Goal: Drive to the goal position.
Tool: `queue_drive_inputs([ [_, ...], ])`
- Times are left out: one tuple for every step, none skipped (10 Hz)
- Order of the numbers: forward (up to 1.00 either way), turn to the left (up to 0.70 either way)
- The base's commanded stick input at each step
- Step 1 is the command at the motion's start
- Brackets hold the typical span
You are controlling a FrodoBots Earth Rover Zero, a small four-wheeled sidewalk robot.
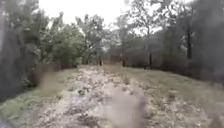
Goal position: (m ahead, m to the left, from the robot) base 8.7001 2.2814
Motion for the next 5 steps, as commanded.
queue_drive_inputs([
  [0.70,0.00],
  [0.70,0.00],
  [0.70,0.00],
  [0.70,0.00],
  [0.70,0.00],
])
